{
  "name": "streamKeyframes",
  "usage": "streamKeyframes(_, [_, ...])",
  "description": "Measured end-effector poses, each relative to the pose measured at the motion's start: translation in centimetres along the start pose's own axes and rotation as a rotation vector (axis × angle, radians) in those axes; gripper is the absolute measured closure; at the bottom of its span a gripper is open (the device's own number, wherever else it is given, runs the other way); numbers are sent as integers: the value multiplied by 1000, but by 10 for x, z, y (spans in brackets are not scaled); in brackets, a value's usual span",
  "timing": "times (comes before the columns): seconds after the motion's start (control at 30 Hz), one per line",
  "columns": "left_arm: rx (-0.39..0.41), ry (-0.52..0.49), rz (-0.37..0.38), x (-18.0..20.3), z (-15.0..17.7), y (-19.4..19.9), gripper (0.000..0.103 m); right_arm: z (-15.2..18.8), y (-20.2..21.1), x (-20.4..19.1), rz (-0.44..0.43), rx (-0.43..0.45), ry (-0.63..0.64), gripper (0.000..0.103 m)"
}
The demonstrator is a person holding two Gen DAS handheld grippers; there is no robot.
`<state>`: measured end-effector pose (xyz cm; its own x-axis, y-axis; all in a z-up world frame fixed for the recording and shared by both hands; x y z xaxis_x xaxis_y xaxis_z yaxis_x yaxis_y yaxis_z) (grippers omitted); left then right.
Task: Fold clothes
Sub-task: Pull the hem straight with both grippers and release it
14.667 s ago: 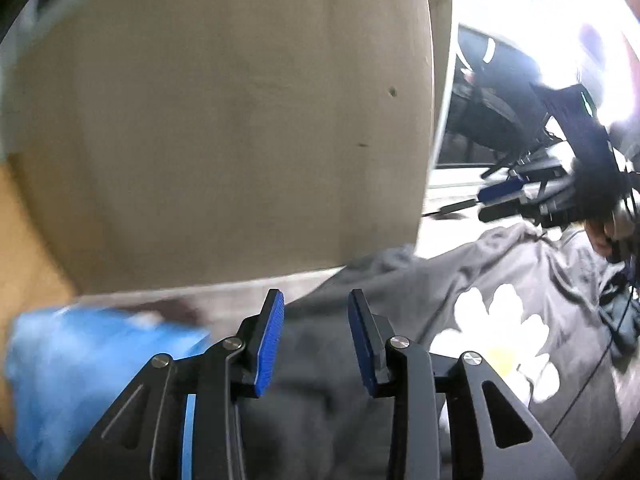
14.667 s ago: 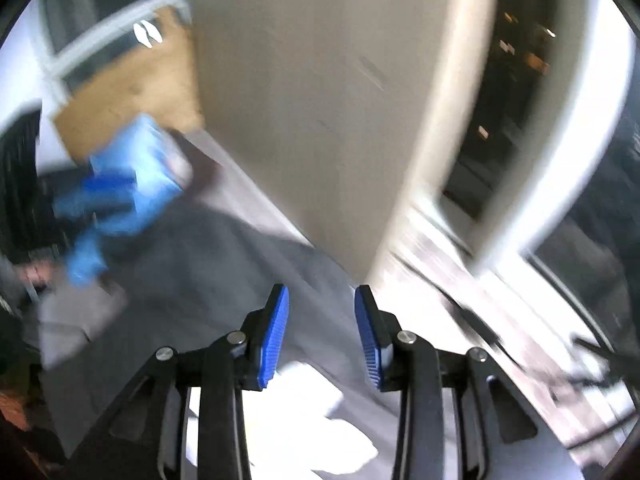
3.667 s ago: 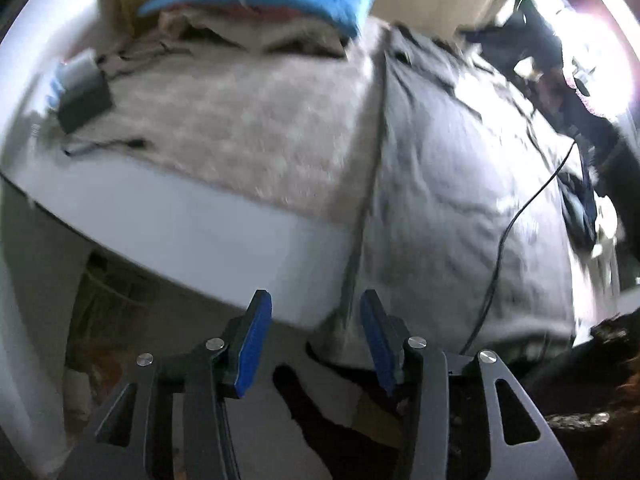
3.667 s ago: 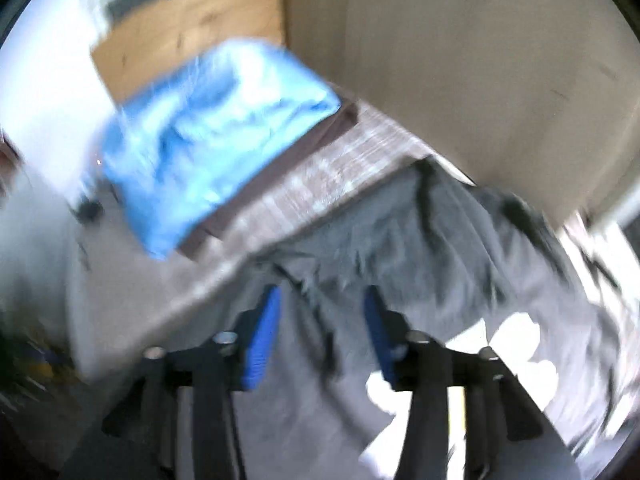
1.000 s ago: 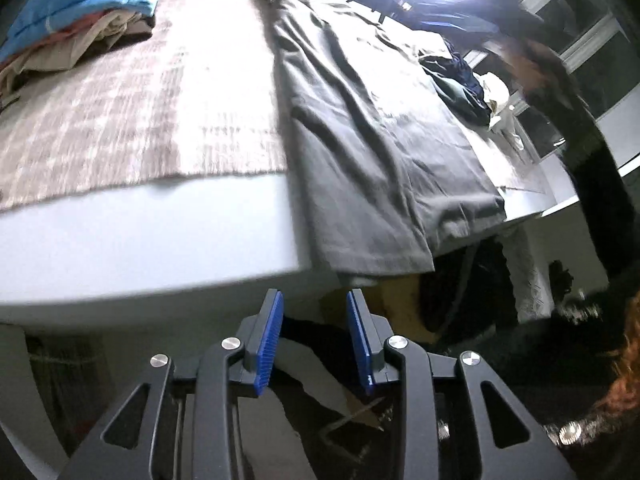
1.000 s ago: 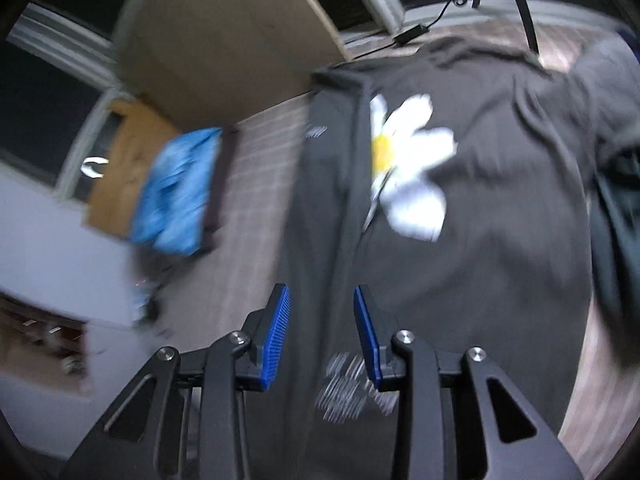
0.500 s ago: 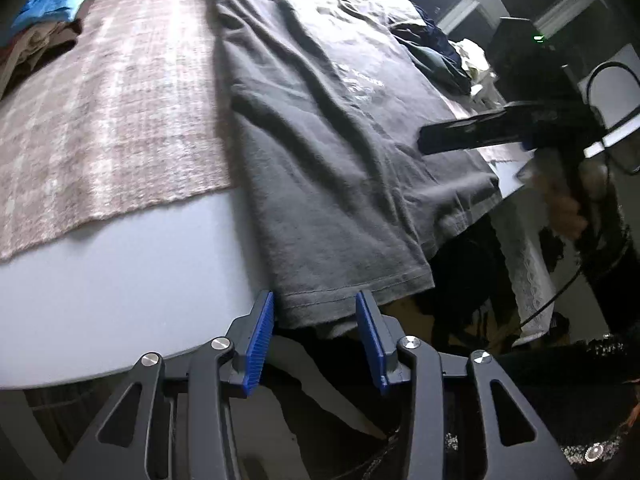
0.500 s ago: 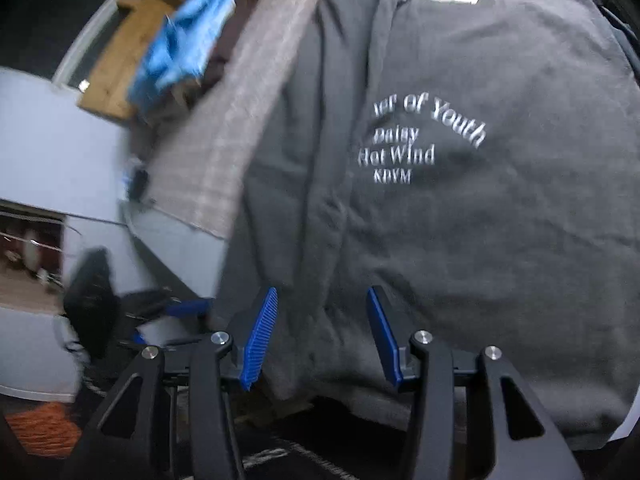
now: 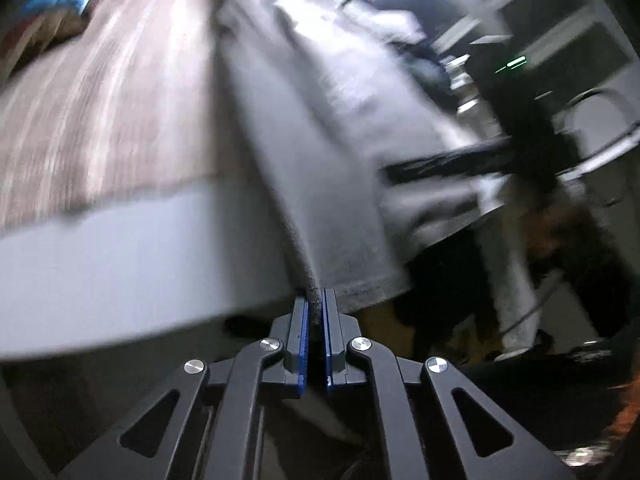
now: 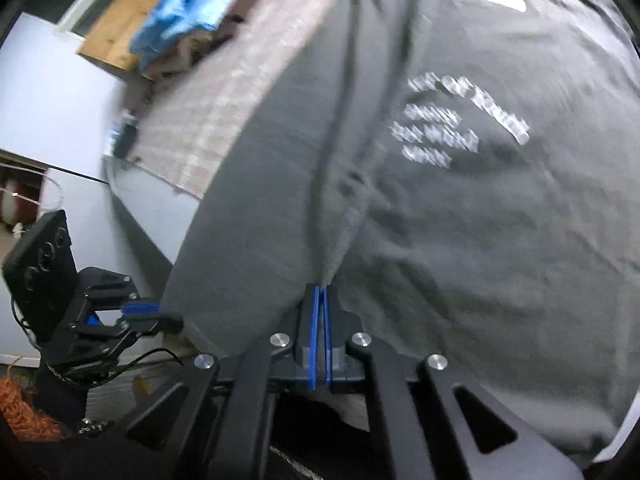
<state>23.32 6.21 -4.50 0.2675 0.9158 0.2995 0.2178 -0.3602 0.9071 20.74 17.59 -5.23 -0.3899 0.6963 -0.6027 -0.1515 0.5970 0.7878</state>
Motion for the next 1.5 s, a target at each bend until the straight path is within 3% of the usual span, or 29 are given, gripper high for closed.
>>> streamKeyframes(0.2, [18, -10, -69, -7, -5, 31, 96, -18, 56, -9, 8, 65, -12, 89])
streamKeyframes(0.3, [58, -37, -114, -12, -16, 56, 81, -50, 110, -21, 39, 139, 45, 74])
streamKeyframes(0.37, [112, -38, -136, -10, -34, 69, 77, -85, 146, -29, 74, 202, 100, 62])
streamKeyframes(0.43, [144, -40, -143, -7, -54, 69, 73, -127, 175, -32, 120, 253, 155, 62])
streamKeyframes(0.57, [193, -26, -160, -3, -101, 51, 73, -211, 191, -23, 157, 307, 205, 62])
streamKeyframes(0.7, [174, 30, -228, -20, -153, 13, 68, -291, 176, 9, 200, 295, 229, 62])
streamKeyframes(0.77, [145, 63, -247, -28, -169, -6, 68, -331, 164, 27, 170, 279, 201, 62])
streamKeyframes(0.9, [96, 129, -277, -39, -176, -31, 68, -398, 135, 40, 139, 253, 230, 61])
streamKeyframes(1.17, [33, 241, -280, -47, -169, -53, 62, -494, 47, 74, 240, 145, 324, 59])
streamKeyframes(1.23, [37, 243, -281, -46, -171, -53, 61, -503, 31, 81, 250, 123, 344, 59])
streamKeyframes(1.3, [50, 239, -290, -46, -174, -55, 66, -503, 19, 85, 250, 105, 377, 59])
streamKeyframes(1.33, [58, 238, -300, -46, -174, -55, 75, -503, 15, 88, 274, 97, 394, 64])
streamKeyframes(1.37, [61, 240, -305, -47, -174, -56, 83, -503, 11, 92, 309, 90, 410, 78])
streamKeyframes(1.4, [58, 245, -303, -48, -173, -57, 100, -505, 9, 97, 340, 88, 415, 82])
streamKeyframes(1.5, [78, 275, -290, -48, -172, -51, 101, -508, 13, 103, 318, 101, 392, 83])
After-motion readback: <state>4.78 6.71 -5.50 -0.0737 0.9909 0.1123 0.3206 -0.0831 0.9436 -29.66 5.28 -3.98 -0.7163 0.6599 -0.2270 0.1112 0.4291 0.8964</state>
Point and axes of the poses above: each gripper's, at about its wrist camera, not at the fingertips, and y roughly against the way its jaws point, x to its right, z to its underside, the point moved 8 cm from there along -y, roughly the way its jaws point, and after that the axes turned 11 degrees about -z, right-handed, at the moved point
